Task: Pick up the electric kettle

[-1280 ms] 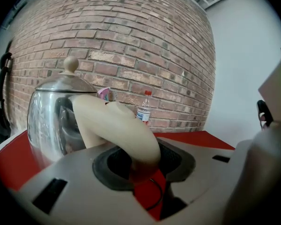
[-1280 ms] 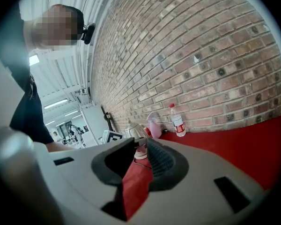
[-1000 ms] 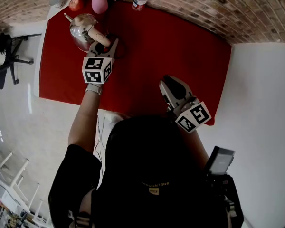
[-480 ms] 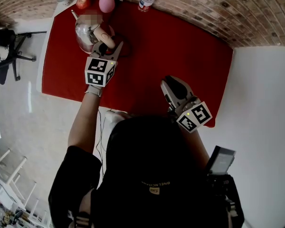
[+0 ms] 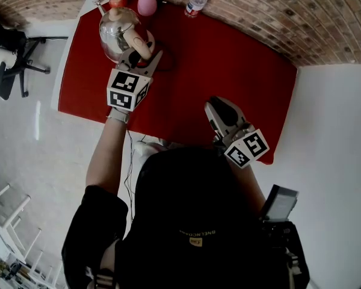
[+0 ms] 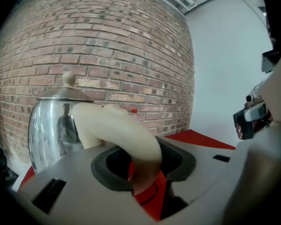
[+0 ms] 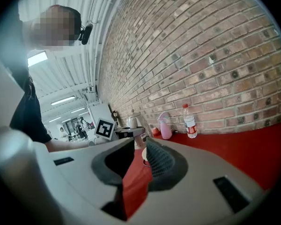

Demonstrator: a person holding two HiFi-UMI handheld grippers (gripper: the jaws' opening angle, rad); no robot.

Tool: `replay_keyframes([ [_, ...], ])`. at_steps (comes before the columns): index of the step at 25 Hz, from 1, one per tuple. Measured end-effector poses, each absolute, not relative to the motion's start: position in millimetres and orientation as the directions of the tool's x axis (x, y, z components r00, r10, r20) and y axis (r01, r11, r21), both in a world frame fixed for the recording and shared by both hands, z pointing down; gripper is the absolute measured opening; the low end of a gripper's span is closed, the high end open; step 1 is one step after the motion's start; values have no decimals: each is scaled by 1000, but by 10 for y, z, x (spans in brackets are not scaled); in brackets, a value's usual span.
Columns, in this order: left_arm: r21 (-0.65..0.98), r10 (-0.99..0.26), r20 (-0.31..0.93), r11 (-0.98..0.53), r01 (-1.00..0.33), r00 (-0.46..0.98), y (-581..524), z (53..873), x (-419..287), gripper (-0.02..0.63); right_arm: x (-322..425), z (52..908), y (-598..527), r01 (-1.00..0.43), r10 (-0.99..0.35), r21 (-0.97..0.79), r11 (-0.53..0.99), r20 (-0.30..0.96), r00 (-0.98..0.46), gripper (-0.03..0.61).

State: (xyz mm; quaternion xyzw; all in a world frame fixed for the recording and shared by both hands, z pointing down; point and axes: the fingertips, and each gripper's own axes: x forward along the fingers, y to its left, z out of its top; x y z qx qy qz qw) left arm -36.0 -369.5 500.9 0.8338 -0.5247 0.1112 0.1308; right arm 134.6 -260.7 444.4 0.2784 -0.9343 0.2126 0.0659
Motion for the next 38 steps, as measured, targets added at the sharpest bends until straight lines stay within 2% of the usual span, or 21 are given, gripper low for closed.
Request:
replay_keyframes([
  [18, 52, -869, 276, -413, -909, 410, -3019, 4273, -809, 141, 865, 4186, -2289, -468, -432, -336, 817, 182, -884, 83],
  [38, 11, -909, 240, -348, -937, 340, -1850, 3650, -1313, 141, 44, 3825, -1783, -288, -274, -318, 903, 88, -958, 81],
])
